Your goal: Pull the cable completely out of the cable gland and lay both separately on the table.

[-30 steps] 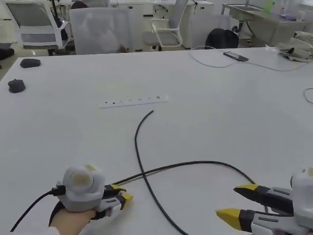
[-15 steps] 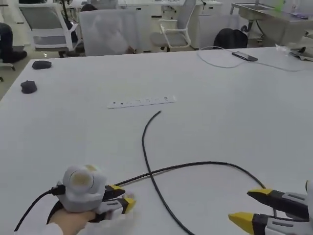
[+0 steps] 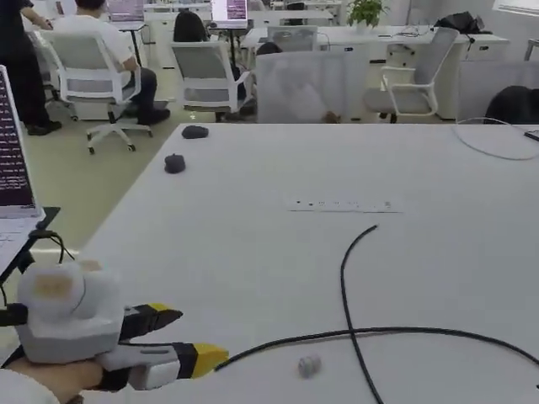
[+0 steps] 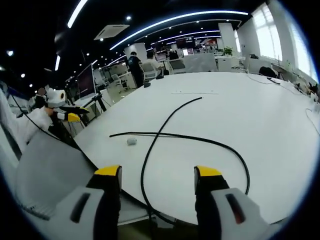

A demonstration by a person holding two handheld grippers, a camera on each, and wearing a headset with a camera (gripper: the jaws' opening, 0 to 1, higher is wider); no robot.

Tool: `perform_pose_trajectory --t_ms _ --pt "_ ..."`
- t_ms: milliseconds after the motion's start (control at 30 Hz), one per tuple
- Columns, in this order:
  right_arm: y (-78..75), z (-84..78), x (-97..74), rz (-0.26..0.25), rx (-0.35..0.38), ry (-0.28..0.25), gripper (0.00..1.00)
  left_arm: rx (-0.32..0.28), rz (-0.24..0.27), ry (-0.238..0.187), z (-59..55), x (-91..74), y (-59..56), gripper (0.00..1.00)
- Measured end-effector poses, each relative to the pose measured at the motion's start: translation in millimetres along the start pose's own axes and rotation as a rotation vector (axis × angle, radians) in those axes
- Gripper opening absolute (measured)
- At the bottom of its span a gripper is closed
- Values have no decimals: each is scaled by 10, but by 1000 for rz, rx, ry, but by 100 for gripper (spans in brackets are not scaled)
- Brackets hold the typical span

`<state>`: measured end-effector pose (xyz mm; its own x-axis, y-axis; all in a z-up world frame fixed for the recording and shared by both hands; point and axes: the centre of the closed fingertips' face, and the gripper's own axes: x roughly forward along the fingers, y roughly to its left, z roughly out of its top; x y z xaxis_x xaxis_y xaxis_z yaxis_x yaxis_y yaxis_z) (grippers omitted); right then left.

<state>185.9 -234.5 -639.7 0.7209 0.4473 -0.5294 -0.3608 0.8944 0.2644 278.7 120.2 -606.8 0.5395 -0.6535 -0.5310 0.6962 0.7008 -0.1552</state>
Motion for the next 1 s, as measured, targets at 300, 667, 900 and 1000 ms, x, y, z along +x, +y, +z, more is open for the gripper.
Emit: perform_pose_trajectory --t_ms 300,667,900,1000 --pt "56 -101 -21 7 69 31 63 -101 61 -18 -264 -394 -56 74" --pt "103 -78 -23 3 72 39 63 -196 70 -64 -243 -359 -36 75" --pt "97 -123 -35 -6 80 51 63 -217 66 -70 -273 -388 -2 73" --pt "92 -132 -31 -4 79 57 62 -256 58 -97 -234 -383 7 70"
